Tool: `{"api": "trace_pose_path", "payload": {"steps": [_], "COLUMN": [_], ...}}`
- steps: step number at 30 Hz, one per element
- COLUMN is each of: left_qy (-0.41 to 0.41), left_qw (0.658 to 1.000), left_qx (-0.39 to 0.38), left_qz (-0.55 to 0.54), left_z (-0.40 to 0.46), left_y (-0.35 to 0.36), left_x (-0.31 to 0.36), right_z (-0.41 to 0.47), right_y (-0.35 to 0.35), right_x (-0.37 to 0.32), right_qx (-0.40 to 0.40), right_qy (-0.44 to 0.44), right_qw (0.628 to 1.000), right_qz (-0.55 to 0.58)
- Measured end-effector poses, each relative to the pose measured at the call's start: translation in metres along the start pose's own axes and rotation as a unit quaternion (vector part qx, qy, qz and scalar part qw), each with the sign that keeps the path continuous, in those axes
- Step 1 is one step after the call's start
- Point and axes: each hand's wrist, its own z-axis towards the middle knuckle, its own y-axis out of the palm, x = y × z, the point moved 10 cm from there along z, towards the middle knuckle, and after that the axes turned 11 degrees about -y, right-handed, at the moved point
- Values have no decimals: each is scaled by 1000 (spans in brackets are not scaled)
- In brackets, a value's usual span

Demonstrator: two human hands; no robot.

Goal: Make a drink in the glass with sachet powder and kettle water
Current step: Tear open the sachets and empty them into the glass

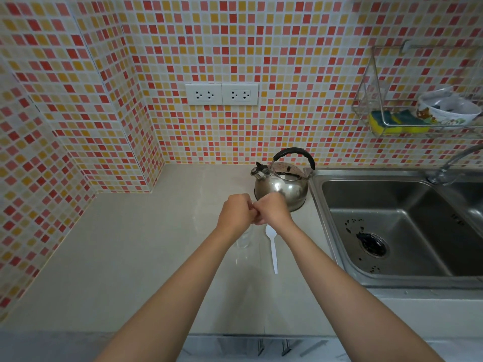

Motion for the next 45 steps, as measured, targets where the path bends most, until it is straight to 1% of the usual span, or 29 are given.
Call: {"api": "trace_pose_path", "payload": {"steps": [4,7,9,10,13,15,17,20,23,27,32,34,36,38,39,40,41,43,45], "left_qy": [9,12,46,73,169,195,208,215,227,218,188,176,166,148,138,128,121,116,120], "left_qw": [997,991,986,984,979,977,975,968,965,972,978,980,981,983,985,987,989,992,993], "left_qx": [53,106,129,132,94,76,64,88,113,90,60,48,35,24,19,14,9,-2,-12], "left_qz": [47,85,97,92,69,39,50,90,61,12,-66,-84,-93,-106,-107,-99,-83,-41,-2], "left_z": [0,1,-1,-1,-3,-4,-4,-2,-2,2,8,11,14,20,24,28,31,34,35], "left_y": [-9,-19,-25,-26,-22,-22,-17,-13,-17,-19,-21,-19,-19,-20,-20,-20,-19,-15,-11], "left_x": [-3,-4,0,3,11,10,8,7,10,10,3,0,-4,-12,-18,-23,-27,-34,-38], "right_z": [0,0,1,3,9,13,15,17,17,13,12,14,15,19,21,20,18,11,3], "right_y": [4,4,0,-2,-4,-10,-12,-9,-9,-9,-10,-9,-11,-20,-26,-32,-36,-33,-23], "right_x": [-9,-15,-15,-16,-19,-20,-20,-18,-19,-18,-11,-8,-2,19,36,55,74,108,132], "right_qx": [-11,0,9,12,4,14,14,-8,-19,-50,-66,-70,-63,-24,3,26,34,9,-16], "right_qy": [-35,-51,-31,-25,-27,-35,-38,-36,-44,-28,19,17,9,20,37,61,85,112,121], "right_qw": [994,992,990,990,991,991,992,994,994,997,997,997,998,998,998,998,993,966,949], "right_qz": [-100,-113,-139,-139,-134,-132,-120,-99,-96,-46,-31,-19,19,55,44,-2,-79,-232,-290]}}
